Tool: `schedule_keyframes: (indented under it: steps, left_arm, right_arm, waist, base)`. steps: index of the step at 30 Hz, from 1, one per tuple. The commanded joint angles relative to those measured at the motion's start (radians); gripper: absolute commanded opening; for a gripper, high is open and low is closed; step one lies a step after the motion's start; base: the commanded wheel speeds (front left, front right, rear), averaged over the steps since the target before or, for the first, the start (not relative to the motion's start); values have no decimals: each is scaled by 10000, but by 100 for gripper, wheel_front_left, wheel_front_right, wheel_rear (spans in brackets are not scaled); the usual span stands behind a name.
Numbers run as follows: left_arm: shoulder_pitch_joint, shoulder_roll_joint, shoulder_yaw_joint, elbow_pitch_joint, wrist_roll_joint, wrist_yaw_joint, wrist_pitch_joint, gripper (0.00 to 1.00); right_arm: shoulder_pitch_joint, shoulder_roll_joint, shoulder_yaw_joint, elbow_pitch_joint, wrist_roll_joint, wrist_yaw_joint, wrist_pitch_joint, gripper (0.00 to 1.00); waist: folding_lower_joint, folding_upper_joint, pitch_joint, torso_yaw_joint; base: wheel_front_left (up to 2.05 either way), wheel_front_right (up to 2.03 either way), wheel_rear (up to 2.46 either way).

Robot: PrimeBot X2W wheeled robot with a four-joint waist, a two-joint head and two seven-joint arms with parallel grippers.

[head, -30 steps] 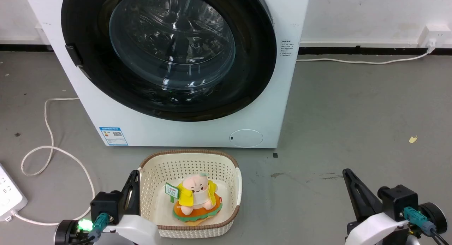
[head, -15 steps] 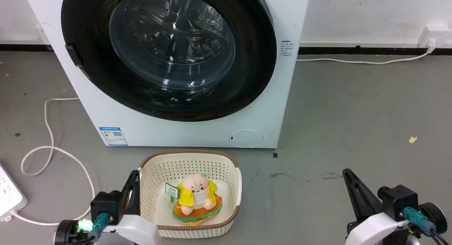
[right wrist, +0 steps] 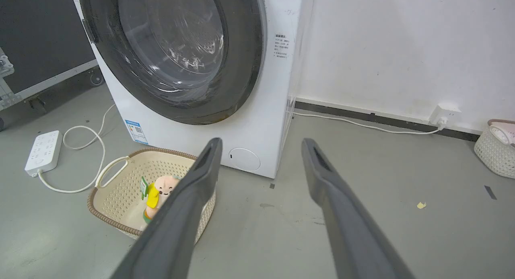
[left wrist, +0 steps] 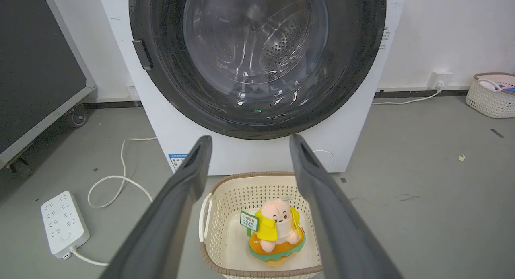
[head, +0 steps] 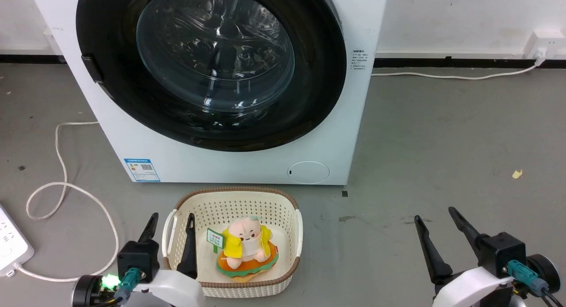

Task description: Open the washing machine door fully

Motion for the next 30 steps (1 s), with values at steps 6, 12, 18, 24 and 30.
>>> schedule_keyframes:
  steps: [6, 12, 18, 24, 30]
  left_arm:
    - [-37, 3, -160, -43, -20, 155, -207, 100]
    - [-105, 3, -290, -96, -33, 257, -312, 100]
    - [-235, 3, -469, -182, -55, 393, -437, 100]
    - [-390, 4, -689, -256, -96, 547, -563, 100]
    - [-538, 4, -912, -327, -146, 713, -688, 100]
  right_arm:
    - [-16, -65, -39, -63, 222, -1, -201, 100]
    - [-141, -229, -70, -111, 401, -1, -283, 100]
    - [-495, -577, -12, -182, 685, -2, -299, 100]
    - [-1003, -955, 67, -253, 1075, -2, -246, 100]
    - [-1558, -1187, 70, -276, 1594, -2, -116, 8]
  waist:
    - [0, 0, 114, 54]
    - [0, 0, 277, 127]
    - [0, 0, 544, 234]
    - [0, 0, 813, 371]
    - [0, 0, 1074, 543]
  base:
    - [0, 0, 0]
    - [0, 0, 0]
    - [0, 0, 0]
    - [0, 0, 0]
    - [0, 0, 0]
